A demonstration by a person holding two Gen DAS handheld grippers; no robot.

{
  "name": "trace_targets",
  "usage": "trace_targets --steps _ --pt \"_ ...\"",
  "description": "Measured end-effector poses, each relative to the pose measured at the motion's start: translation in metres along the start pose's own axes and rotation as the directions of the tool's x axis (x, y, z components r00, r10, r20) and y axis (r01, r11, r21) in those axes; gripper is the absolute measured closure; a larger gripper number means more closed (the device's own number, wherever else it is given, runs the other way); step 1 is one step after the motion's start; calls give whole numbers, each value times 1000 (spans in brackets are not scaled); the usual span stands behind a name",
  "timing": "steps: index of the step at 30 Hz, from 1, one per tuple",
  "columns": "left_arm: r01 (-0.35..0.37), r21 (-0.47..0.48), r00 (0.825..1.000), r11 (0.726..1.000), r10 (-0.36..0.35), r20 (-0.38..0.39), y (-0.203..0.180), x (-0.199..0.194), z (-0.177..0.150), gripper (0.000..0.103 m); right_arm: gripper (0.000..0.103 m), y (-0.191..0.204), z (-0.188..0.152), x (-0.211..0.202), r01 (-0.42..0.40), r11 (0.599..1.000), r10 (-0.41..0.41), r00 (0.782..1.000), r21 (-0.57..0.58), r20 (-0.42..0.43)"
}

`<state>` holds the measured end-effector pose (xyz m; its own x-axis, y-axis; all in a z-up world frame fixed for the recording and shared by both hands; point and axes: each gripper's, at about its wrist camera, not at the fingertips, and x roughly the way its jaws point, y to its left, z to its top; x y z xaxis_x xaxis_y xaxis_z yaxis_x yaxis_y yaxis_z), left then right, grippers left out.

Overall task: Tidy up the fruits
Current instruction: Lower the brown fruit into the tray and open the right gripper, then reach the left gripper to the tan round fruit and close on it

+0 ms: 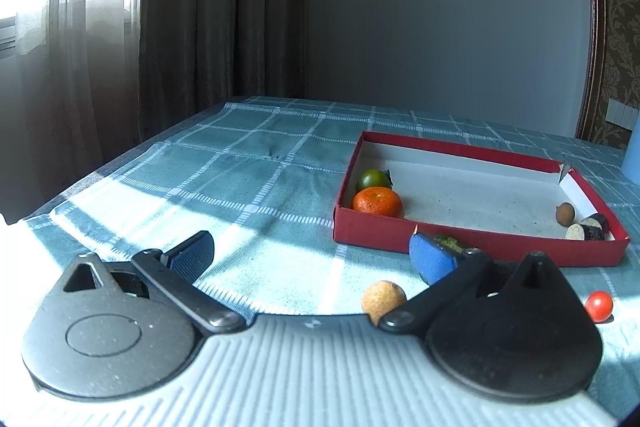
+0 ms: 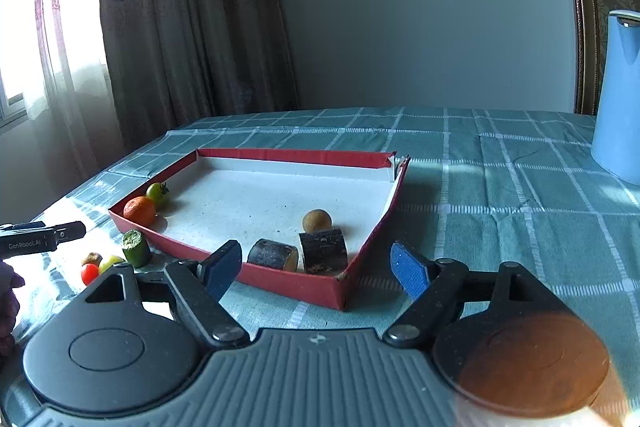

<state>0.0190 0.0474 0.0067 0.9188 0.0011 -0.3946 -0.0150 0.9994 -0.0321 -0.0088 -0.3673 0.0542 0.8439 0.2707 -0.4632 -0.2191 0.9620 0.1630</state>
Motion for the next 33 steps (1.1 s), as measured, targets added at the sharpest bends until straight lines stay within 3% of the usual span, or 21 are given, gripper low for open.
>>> trace_targets --steps 3,6,8,15,19,24,27,33 --pt "22 40 999 999 -23 33 -11 -9 -2 0 21 0 -21 -7 5 1000 -5 1000 9 -12" --pt "67 149 996 987 -74 41 -29 -13 -5 8 21 -5 -24 -13 -27 998 27 1000 63 6" --pt "56 210 998 976 -61 16 -39 -9 -7 12 13 -6 -24 -14 -29 997 28 1000 71 6" --pt "104 250 995 963 -103 -16 -34 -13 -16 15 12 -12 -27 -11 -40 993 42 999 109 -16" --pt "89 212 996 973 -85 -26 -22 -9 -14 16 12 -13 -28 -8 -49 992 53 998 115 -35" --pt "39 44 991 998 -33 -131 2 14 -3 18 12 -13 -28 -8 -50 992 55 998 117 -39" --pt "67 -32 983 997 -71 -168 11 22 1 18 10 -14 -28 -6 -49 991 55 997 121 -49" --pt "104 -30 975 994 -108 -193 -4 27 3 18 9 -14 -28 -5 -50 991 57 997 126 -56"
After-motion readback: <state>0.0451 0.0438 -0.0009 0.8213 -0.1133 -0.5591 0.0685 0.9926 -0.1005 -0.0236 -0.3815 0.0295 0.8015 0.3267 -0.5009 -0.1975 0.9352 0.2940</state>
